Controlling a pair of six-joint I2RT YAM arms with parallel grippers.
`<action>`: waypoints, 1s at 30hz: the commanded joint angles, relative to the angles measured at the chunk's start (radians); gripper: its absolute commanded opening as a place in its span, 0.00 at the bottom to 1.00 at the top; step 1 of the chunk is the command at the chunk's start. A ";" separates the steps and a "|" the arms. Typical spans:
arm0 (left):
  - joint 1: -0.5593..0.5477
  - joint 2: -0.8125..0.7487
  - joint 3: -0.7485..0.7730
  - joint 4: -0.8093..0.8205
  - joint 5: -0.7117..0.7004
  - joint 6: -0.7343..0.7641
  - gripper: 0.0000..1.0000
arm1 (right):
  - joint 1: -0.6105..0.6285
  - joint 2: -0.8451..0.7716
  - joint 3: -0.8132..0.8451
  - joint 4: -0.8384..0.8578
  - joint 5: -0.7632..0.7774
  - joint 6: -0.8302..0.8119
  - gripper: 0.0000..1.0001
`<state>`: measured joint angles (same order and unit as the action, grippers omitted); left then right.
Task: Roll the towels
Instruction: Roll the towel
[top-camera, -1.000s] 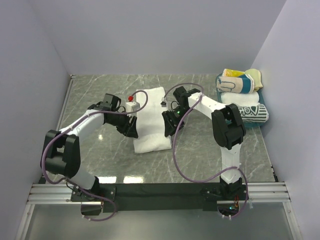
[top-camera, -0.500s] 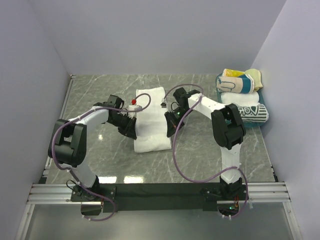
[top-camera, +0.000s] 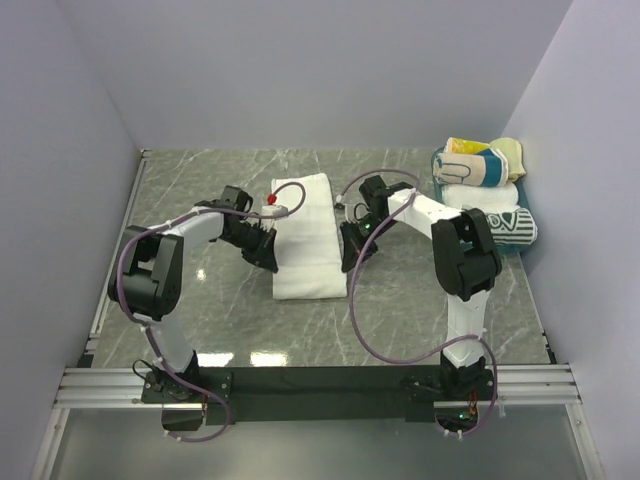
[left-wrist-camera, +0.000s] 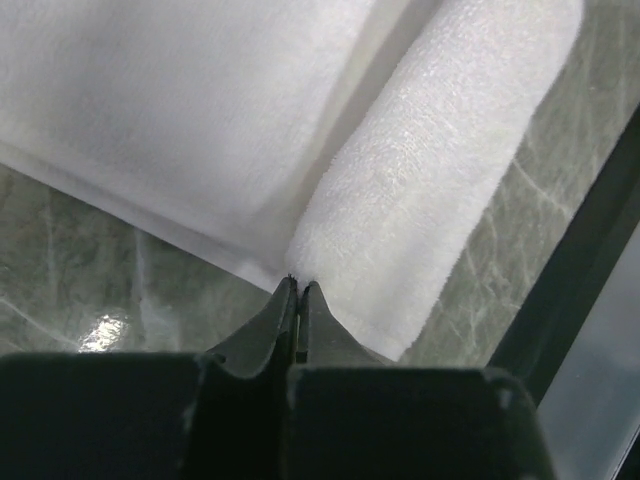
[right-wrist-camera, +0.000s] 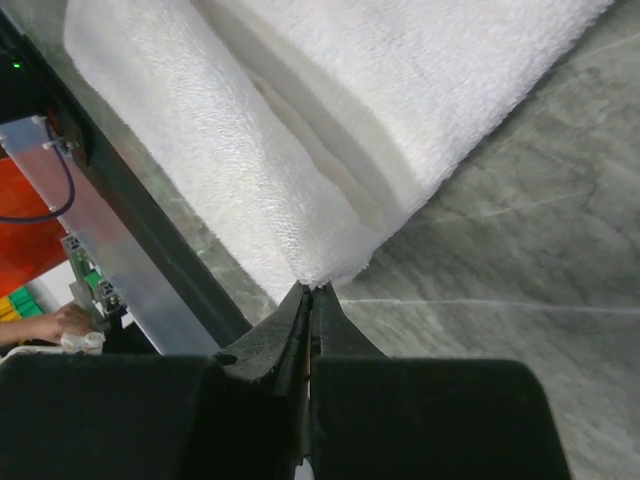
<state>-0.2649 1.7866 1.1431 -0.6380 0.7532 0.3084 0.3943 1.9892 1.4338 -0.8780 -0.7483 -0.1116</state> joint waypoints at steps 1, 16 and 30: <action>0.004 0.020 -0.035 0.073 -0.043 0.006 0.00 | -0.003 0.054 0.034 0.050 0.018 0.013 0.00; 0.004 0.047 -0.049 0.112 -0.049 -0.020 0.10 | 0.000 0.072 0.000 0.074 0.044 -0.003 0.18; 0.026 -0.462 -0.011 -0.031 -0.202 0.175 0.74 | -0.057 -0.386 -0.064 0.098 0.217 -0.034 0.54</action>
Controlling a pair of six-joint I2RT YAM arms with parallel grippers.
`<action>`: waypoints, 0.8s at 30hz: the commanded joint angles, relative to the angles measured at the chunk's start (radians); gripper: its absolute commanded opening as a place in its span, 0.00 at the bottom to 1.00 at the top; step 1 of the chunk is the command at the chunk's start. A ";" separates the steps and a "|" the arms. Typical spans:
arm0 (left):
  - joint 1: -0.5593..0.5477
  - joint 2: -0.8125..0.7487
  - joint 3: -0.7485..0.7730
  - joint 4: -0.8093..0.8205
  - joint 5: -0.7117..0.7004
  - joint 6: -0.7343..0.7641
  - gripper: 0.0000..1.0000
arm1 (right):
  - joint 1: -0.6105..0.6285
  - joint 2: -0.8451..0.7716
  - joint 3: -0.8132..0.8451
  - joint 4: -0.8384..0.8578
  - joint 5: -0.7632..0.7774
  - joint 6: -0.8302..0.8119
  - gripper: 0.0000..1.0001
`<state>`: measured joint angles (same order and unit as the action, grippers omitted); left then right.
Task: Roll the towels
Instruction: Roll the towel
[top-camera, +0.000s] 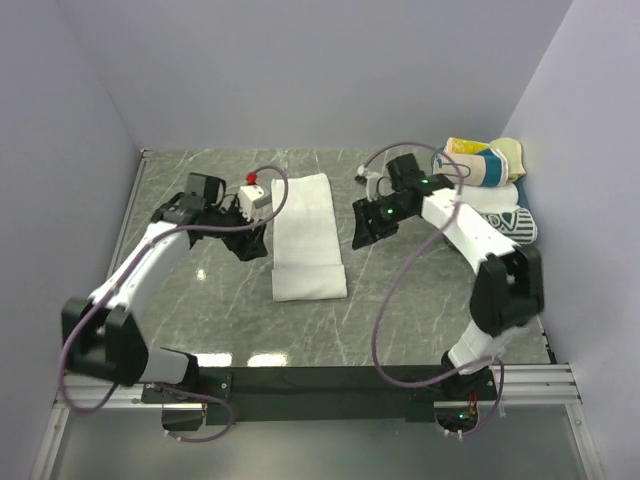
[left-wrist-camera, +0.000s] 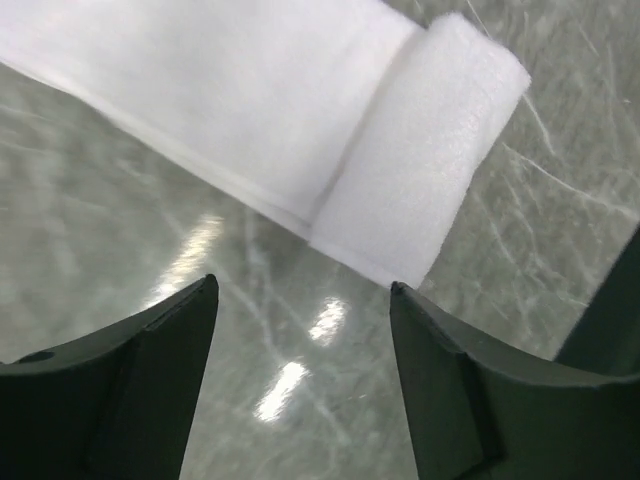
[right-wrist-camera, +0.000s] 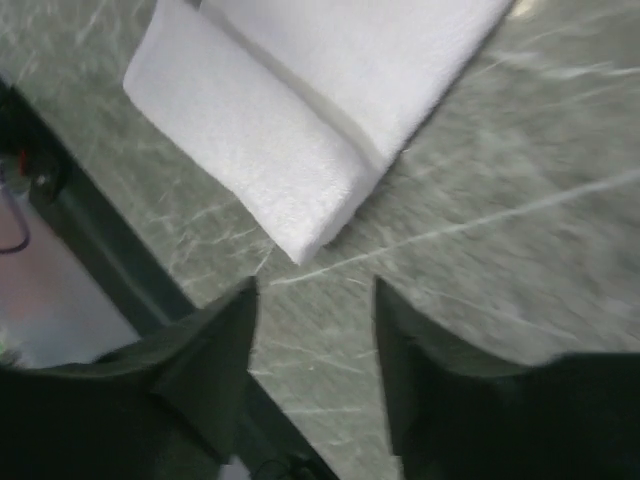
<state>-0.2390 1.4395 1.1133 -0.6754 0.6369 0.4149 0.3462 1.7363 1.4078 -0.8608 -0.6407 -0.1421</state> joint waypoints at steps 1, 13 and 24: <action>0.001 -0.184 0.008 0.023 -0.104 0.080 0.75 | -0.007 -0.170 -0.056 0.115 0.137 -0.008 0.61; -0.083 -0.450 -0.272 0.180 -0.150 0.238 1.00 | 0.011 -0.174 -0.110 0.266 -0.006 -0.004 0.78; -0.522 -0.518 -0.648 0.486 -0.437 0.344 0.76 | 0.157 0.092 -0.046 0.295 -0.205 0.177 0.47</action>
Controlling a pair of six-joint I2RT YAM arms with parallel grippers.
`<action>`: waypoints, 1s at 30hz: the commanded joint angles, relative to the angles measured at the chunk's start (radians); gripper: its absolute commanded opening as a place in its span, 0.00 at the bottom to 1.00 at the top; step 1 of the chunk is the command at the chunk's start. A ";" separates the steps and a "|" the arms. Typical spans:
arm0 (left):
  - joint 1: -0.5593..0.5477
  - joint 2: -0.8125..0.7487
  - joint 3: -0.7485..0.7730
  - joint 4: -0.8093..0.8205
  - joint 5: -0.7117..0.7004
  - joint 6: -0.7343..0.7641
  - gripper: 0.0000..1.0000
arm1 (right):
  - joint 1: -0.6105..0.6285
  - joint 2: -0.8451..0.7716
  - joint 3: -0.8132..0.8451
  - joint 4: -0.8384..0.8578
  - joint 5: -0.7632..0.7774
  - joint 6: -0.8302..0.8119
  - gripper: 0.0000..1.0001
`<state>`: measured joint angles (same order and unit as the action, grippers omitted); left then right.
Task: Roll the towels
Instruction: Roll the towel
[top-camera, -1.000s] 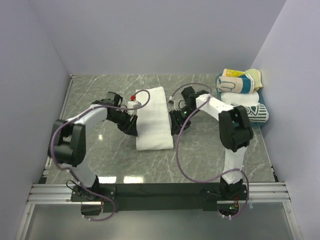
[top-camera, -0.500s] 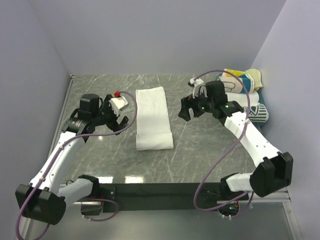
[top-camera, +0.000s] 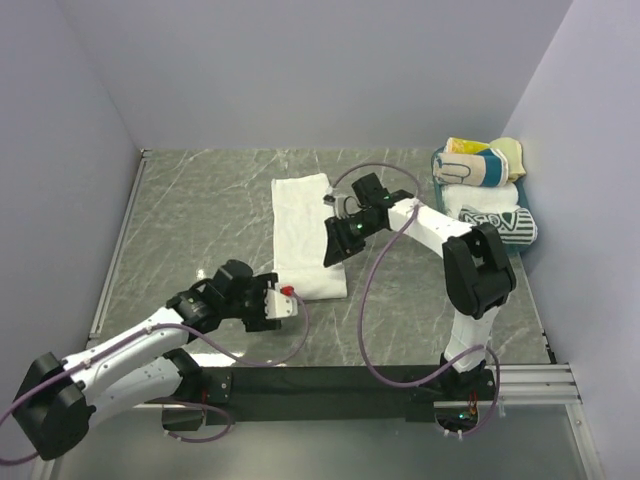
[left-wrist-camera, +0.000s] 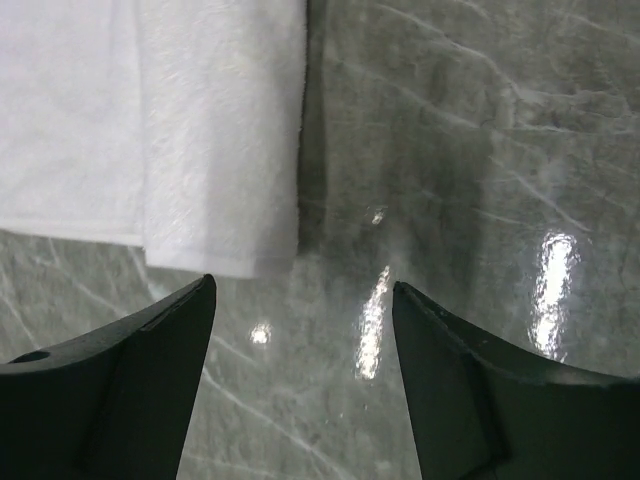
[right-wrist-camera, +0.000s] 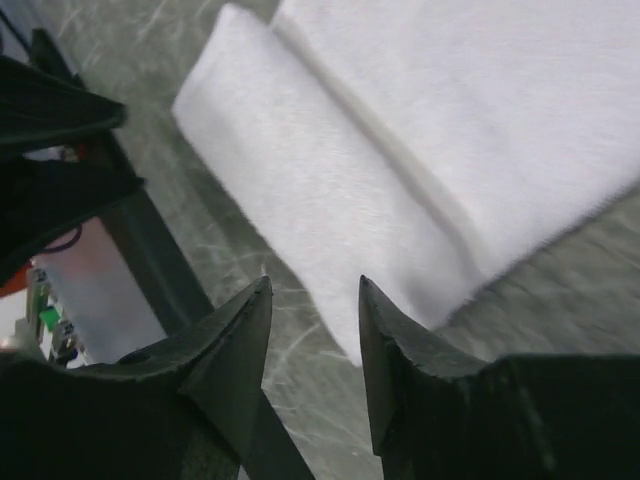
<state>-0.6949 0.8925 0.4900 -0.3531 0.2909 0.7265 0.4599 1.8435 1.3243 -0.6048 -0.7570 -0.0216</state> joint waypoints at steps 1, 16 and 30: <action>-0.081 0.043 -0.042 0.189 -0.099 0.037 0.77 | 0.051 0.000 0.032 0.051 -0.085 0.063 0.45; -0.149 0.267 -0.163 0.592 -0.194 0.151 0.77 | 0.075 0.290 0.076 0.111 -0.085 0.092 0.28; -0.134 0.533 0.031 0.233 -0.123 0.079 0.15 | 0.057 0.220 0.041 0.103 -0.035 0.074 0.43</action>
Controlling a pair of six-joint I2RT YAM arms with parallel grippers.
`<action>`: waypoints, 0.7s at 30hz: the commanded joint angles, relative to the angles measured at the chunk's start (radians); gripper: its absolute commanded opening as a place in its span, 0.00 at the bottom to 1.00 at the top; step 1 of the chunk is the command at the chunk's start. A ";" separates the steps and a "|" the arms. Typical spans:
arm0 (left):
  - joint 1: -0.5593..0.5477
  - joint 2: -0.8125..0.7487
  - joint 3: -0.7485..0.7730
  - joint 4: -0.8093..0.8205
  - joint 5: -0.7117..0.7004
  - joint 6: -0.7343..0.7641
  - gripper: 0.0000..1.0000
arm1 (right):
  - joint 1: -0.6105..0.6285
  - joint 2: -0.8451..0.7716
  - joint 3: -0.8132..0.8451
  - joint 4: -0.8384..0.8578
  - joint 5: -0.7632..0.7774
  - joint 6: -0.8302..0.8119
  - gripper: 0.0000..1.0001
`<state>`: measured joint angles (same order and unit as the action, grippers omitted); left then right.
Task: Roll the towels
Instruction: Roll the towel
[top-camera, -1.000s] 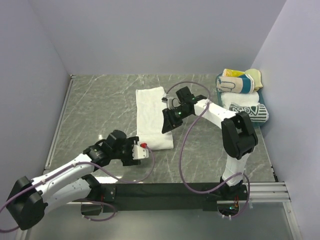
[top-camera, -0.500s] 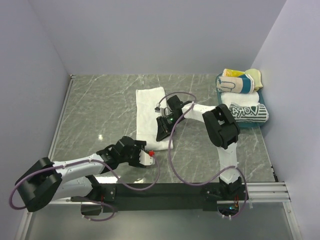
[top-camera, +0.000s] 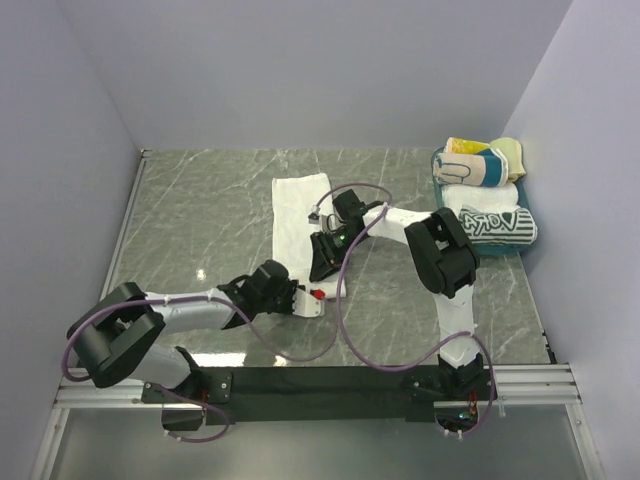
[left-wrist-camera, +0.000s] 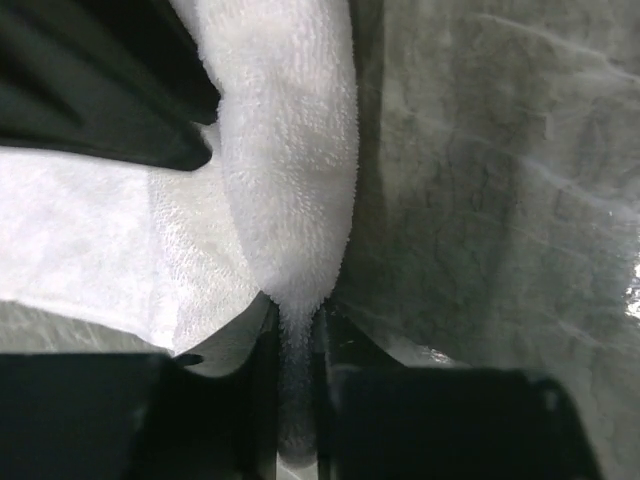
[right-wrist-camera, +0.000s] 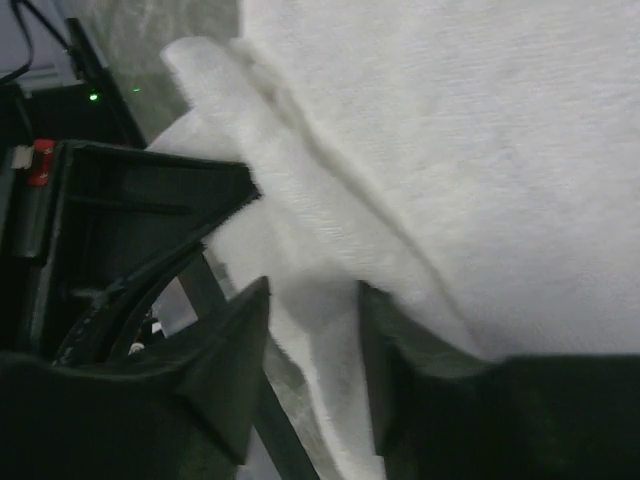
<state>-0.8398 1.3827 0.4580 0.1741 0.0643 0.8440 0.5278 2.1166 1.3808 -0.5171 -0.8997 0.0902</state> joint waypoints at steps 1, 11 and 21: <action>0.022 0.050 0.118 -0.356 0.152 -0.039 0.12 | -0.018 -0.122 -0.041 0.022 0.146 -0.038 0.52; 0.191 0.225 0.358 -0.752 0.483 -0.037 0.04 | -0.181 -0.593 -0.305 0.137 0.335 -0.278 0.80; 0.355 0.585 0.735 -1.142 0.712 0.049 0.09 | -0.135 -1.026 -0.581 0.170 0.390 -0.587 0.78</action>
<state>-0.5072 1.8492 1.1454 -0.7353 0.7200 0.8444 0.3420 1.1694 0.8402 -0.3836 -0.5499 -0.3492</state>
